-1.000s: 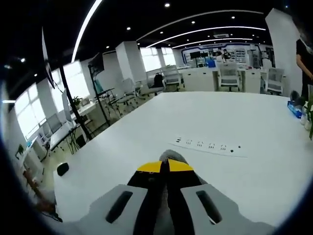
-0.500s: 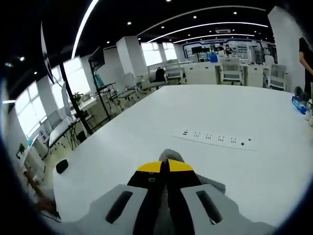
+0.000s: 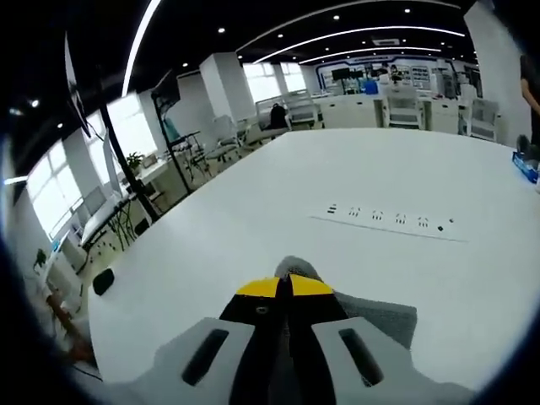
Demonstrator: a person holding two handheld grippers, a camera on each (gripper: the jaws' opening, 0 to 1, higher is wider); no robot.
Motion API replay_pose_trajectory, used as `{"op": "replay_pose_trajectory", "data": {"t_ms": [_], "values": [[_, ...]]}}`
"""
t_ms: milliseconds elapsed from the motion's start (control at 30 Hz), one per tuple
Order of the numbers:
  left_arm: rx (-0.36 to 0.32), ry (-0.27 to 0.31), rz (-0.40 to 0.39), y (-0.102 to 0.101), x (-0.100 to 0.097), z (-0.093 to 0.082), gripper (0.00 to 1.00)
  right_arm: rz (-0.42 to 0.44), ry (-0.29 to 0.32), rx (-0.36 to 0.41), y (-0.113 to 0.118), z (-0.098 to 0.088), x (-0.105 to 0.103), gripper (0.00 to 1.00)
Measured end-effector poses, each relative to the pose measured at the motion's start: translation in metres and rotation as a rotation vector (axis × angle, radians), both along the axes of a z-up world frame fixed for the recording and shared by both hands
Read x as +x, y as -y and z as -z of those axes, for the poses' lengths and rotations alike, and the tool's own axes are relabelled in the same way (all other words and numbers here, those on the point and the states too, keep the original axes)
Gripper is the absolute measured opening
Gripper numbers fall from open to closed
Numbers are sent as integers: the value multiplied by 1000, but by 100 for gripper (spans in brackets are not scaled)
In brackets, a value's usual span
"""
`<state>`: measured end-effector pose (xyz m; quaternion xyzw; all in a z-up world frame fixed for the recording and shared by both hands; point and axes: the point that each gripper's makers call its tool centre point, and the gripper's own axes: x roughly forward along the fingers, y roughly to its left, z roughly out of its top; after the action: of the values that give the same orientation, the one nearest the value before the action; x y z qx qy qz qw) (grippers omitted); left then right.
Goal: Fold the towel on the table until its edges align and the towel forms a compact rectangular stack.
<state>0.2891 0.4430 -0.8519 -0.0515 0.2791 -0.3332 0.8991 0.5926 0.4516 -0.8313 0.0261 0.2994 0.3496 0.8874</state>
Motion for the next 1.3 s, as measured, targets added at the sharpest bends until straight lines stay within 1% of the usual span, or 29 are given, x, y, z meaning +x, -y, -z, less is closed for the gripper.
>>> {"op": "replay_pose_trajectory", "data": {"t_ms": [100,167,233,300,400,500,533,600,667,700,833,900,1000,1100,1300], "values": [[-4,-15,2,-1,-1,6,4,-8,-6,-13,-3,9,2,0],[-3,-14,12,-1,-1,10,4,-10,-16,-21,-4,19,9,0],[-24,-43,-10,-5,-1,17,4,-8,-25,-24,-4,23,10,0],[-32,-57,-21,-9,-2,22,4,-8,-33,-23,-6,27,8,0],[-20,-72,-21,-11,-5,27,4,-16,-40,-22,-14,34,7,0],[41,-94,4,-14,-10,39,4,-21,-46,-24,-19,38,6,0],[45,-96,6,-15,-11,41,4,-24,-48,-24,-21,36,2,0],[43,-101,8,-15,-11,43,4,-26,-52,-23,-23,38,0,1],[30,-106,-1,-16,-11,43,4,-25,-55,-23,-27,43,0,1],[27,-108,-2,-16,-11,43,4,-25,-60,-22,-29,49,1,1],[26,-119,-8,-17,-10,46,4,-29,-67,-21,-32,57,2,2],[40,-123,-21,-20,-10,49,4,-24,-76,16,-34,54,0,2],[43,-138,-25,-21,-12,55,4,-45,-65,2,-32,51,-6,2],[48,-146,-25,-22,-14,56,3,-42,-68,14,-27,48,-7,2],[56,-143,-17,-22,-15,50,3,-44,-62,19,-19,42,-12,3]]}}
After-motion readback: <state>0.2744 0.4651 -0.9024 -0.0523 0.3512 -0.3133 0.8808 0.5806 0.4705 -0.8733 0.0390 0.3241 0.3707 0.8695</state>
